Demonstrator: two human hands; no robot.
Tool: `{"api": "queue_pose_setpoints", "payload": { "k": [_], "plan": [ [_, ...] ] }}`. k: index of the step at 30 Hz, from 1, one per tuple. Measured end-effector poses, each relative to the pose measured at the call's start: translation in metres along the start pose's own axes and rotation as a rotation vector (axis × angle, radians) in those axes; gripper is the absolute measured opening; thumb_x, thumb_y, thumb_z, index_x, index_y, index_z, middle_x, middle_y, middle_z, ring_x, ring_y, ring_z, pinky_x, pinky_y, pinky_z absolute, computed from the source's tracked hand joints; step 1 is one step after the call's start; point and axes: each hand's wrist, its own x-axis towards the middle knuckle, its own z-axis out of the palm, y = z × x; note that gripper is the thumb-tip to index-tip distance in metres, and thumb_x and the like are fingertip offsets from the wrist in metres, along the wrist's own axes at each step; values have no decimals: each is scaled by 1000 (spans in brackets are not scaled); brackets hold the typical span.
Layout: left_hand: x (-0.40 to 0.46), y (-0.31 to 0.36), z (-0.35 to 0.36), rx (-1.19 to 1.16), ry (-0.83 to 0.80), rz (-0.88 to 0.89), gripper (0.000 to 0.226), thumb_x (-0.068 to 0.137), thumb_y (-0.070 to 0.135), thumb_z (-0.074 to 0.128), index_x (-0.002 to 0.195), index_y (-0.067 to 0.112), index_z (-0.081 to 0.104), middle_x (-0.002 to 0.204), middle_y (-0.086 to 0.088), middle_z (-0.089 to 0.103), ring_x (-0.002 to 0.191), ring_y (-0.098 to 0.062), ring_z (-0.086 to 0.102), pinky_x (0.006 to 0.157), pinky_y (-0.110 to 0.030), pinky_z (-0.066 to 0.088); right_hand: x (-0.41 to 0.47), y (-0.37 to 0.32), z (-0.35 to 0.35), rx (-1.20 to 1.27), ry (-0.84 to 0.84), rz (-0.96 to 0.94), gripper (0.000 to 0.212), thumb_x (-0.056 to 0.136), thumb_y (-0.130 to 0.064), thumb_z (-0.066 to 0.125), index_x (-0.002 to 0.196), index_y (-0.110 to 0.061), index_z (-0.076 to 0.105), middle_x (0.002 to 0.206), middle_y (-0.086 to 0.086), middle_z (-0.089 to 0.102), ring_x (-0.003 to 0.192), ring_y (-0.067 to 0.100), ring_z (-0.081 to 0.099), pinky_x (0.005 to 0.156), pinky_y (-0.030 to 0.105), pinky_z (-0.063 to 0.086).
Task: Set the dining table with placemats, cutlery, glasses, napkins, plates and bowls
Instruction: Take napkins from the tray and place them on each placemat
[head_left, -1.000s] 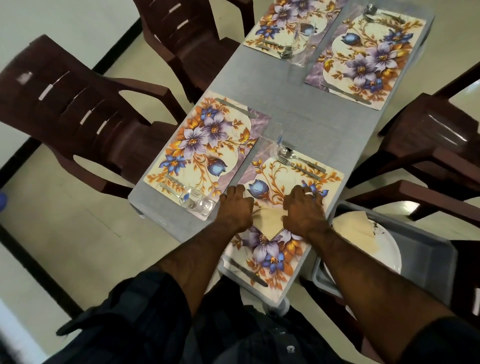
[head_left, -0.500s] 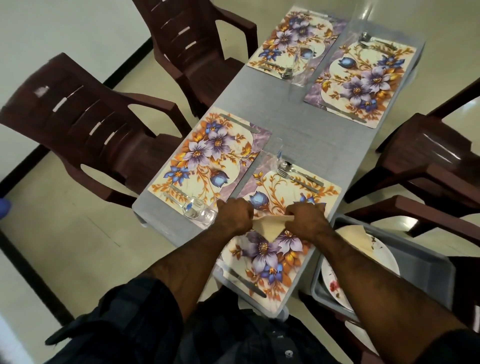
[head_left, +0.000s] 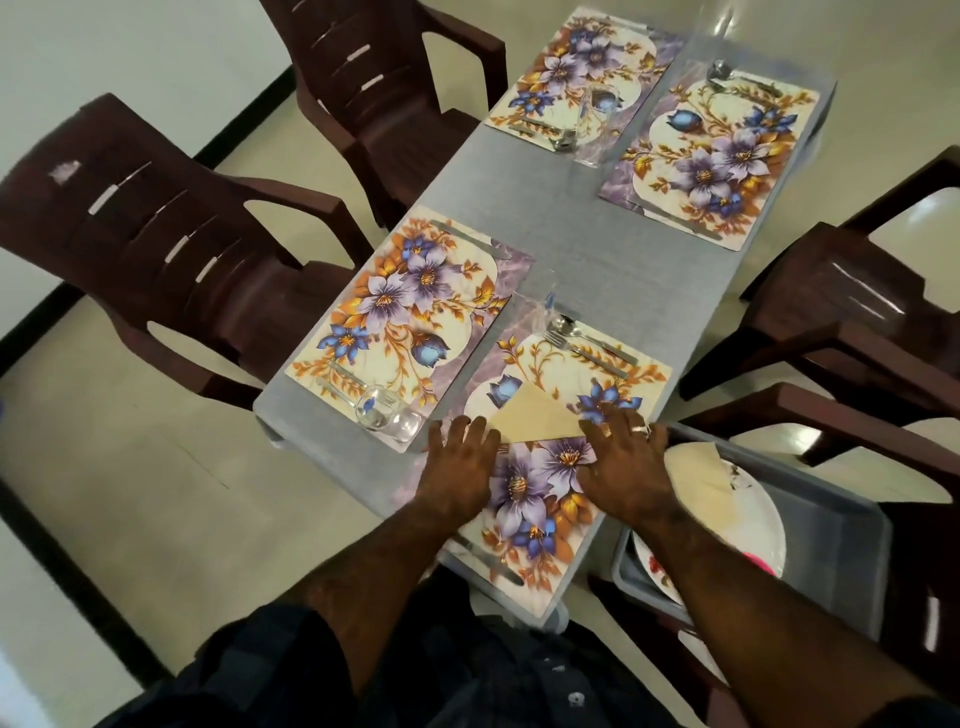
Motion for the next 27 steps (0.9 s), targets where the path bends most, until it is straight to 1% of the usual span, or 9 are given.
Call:
{"api": "queue_pose_setpoints", "payload": {
  "k": [2, 4, 6, 8, 10, 12, 17, 22, 27],
  "plan": [
    [-10, 1, 17, -43, 53, 37, 71, 94, 52, 43, 156, 18, 41, 164, -17, 37, 150, -42, 35, 121, -65, 25, -12, -5, 12, 41, 18, -48, 80, 79, -59, 59, 152, -30, 49, 166, 14, 33, 149, 41, 33, 116, 70, 19],
    [-11, 2, 29, -76, 85, 72, 70, 100, 56, 30, 161, 22, 38, 171, -18, 26, 155, -44, 28, 121, -69, 21, -18, -15, 24, 29, 48, -114, 76, 88, -65, 46, 157, -33, 43, 171, 11, 24, 154, 41, 26, 120, 71, 15],
    [-6, 5, 35, -78, 105, 58, 69, 104, 60, 29, 166, 30, 23, 176, -15, 5, 161, -41, 7, 123, -68, 6, -17, -27, 30, 49, 85, -157, 75, 93, -68, 37, 160, -34, 38, 173, 11, 17, 156, 42, 22, 120, 73, 14],
    [-1, 9, 38, -95, 100, 35, 71, 105, 66, 24, 167, 37, 9, 176, -12, -11, 161, -39, -11, 123, -69, -4, -10, -36, 31, 65, 91, -167, 76, 96, -70, 32, 164, -38, 23, 175, 8, 1, 159, 39, 7, 120, 73, 8],
    [0, 11, 42, -90, 84, 20, 71, 105, 69, 18, 167, 39, 4, 175, -11, -17, 160, -39, -18, 122, -71, -4, -4, -41, 31, 47, 86, -181, 75, 98, -73, 22, 165, -42, 12, 174, 6, -14, 160, 36, -9, 121, 72, -2],
    [0, 11, 46, -101, 97, -10, 71, 105, 70, 17, 167, 39, 4, 174, -12, -18, 159, -39, -19, 122, -70, -8, -3, -39, 31, 33, 74, -183, 74, 98, -75, 16, 165, -43, 9, 173, 4, -20, 159, 35, -14, 121, 71, -6],
    [-8, 1, 52, -125, 112, -38, 78, 103, 74, 24, 167, 38, -1, 174, -10, -19, 160, -38, -19, 122, -67, -12, -8, -11, 41, -2, 74, -112, 73, 99, -72, 23, 164, -40, 21, 175, 10, -1, 160, 40, 2, 121, 72, 1],
    [-17, -12, 49, -140, 35, -110, 86, 94, 78, -7, 167, 33, -5, 172, -8, -26, 157, -37, -27, 121, -67, -15, -18, 19, 40, -18, 93, -35, 77, 99, -69, 29, 166, -35, 16, 175, 12, -1, 160, 40, -5, 119, 75, 1],
    [-17, -9, 48, -123, 107, -42, 85, 100, 77, 10, 168, 28, -4, 174, -8, -22, 159, -37, -20, 123, -69, -7, -16, 5, 34, 15, 136, -39, 77, 99, -67, 34, 166, -34, 17, 175, 12, 3, 160, 41, 1, 120, 74, -2]
  ]
}}
